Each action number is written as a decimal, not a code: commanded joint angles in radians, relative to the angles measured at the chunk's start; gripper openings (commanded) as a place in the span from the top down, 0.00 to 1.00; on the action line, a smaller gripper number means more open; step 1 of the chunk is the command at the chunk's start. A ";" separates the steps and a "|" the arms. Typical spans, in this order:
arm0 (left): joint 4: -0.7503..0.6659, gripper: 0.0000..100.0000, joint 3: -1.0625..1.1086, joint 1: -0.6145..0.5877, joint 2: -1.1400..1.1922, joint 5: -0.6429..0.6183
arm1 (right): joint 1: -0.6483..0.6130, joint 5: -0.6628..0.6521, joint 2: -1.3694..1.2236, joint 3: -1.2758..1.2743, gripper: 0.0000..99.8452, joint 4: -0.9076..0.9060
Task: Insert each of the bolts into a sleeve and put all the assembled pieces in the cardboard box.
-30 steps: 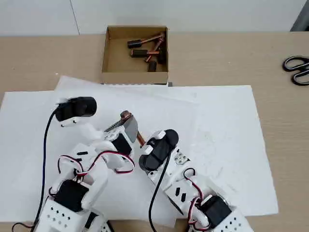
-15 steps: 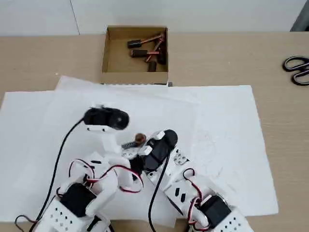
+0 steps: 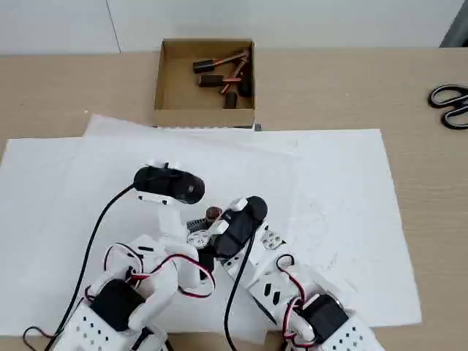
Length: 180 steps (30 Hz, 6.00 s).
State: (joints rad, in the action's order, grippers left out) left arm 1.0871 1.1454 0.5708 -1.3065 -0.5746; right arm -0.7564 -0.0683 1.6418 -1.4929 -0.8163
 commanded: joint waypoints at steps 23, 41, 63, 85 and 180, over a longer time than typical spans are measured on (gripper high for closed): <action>-0.011 0.91 -0.228 -0.195 -0.002 0.170 | 0.070 -0.011 0.019 0.014 1.00 0.054; -0.100 1.00 0.102 -0.549 -0.002 0.377 | 0.211 -0.006 0.019 -0.011 1.00 0.054; -0.333 1.00 0.375 -0.562 -0.003 0.528 | 0.538 0.232 -0.093 0.316 1.00 0.051; -0.331 0.99 0.375 -0.591 -0.003 0.508 | 0.529 0.029 -1.369 1.223 1.00 0.254; -0.331 0.99 0.375 -0.591 -0.003 0.508 | 0.539 0.250 -1.374 1.854 1.00 -0.750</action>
State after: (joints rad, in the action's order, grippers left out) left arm 0.7756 1.5244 -0.0169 -1.2988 -0.0637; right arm -0.2271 0.1496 0.2179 0.3115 -1.5298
